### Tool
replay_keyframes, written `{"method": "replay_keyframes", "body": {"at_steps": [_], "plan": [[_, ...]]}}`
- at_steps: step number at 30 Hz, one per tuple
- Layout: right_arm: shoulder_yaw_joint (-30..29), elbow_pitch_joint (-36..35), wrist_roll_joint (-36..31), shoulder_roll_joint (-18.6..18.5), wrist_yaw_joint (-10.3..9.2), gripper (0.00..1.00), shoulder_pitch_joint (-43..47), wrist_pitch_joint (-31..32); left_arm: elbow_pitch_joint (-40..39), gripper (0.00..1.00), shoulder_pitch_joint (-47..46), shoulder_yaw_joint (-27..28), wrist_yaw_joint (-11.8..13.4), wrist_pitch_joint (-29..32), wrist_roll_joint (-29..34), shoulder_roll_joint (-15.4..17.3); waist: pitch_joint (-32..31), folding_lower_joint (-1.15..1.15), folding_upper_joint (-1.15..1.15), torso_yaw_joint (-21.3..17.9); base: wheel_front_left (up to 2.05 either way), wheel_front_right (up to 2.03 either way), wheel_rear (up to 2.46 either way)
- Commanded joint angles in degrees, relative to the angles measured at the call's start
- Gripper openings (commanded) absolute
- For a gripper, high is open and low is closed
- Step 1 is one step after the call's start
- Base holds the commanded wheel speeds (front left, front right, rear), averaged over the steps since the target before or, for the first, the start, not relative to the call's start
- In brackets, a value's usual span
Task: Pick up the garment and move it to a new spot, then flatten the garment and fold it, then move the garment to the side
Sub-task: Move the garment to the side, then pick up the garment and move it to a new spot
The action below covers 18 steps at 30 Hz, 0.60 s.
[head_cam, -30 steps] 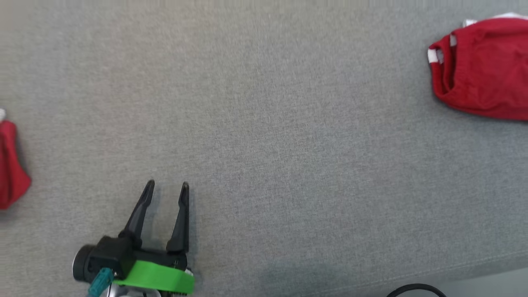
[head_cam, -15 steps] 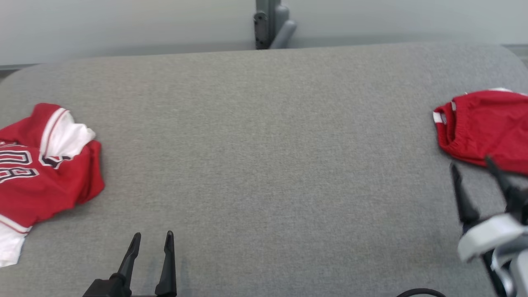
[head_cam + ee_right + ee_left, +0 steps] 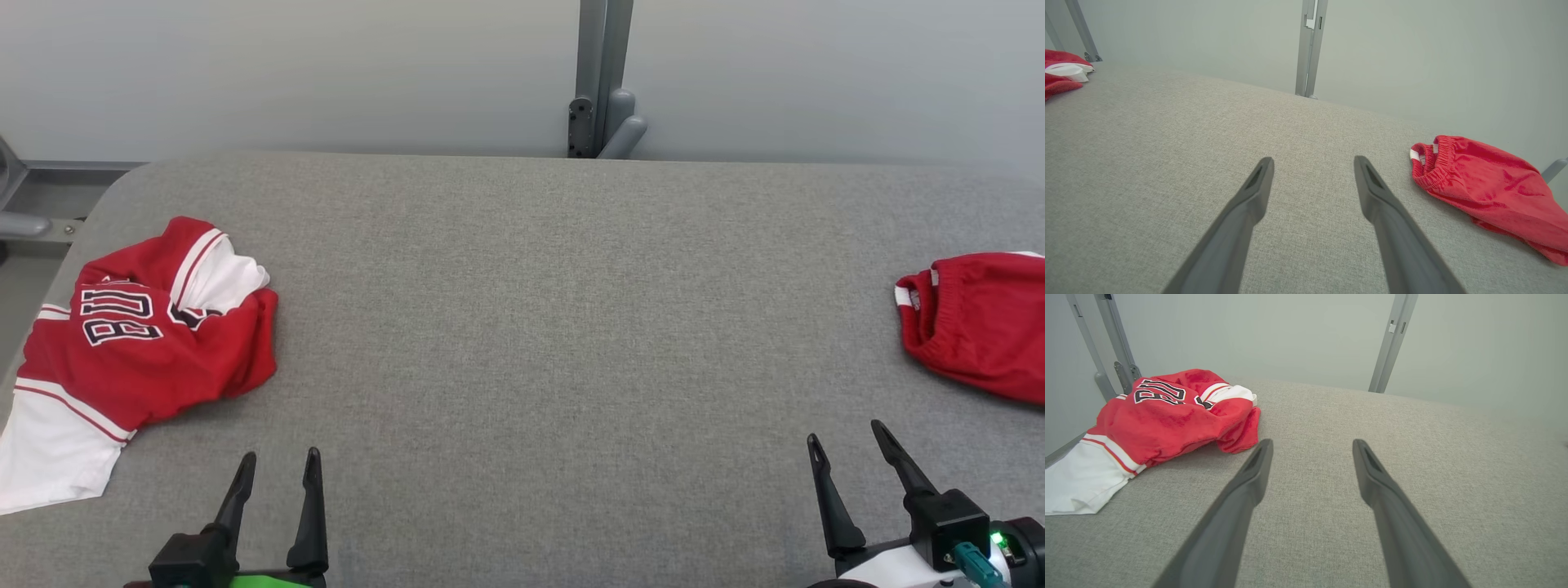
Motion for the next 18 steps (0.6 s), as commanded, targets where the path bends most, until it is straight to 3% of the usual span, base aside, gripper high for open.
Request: {"method": "replay_keyframes", "body": {"at_steps": [1, 18], "plan": [[-0.38, -0.55, -0.53, 0.28, -0.10, 1.00, 0.86, -0.35, 0.27, 1.00, -0.85, 0.43, -0.23, 0.03, 0.24, 0.10, -0.22, 0.00, 0.01, -0.25, 0.00, 0.00, 0.00], [-2.87, -1.28, -1.12, 3.04, -0.09, 1.00, 0.16, -0.36, 1.25, 1.00, -1.40, -0.22, -0.48, 0.03, 0.25, 0.11, -0.04, 0.00, 0.01, -1.76, 0.00, 0.00, 0.00]]}}
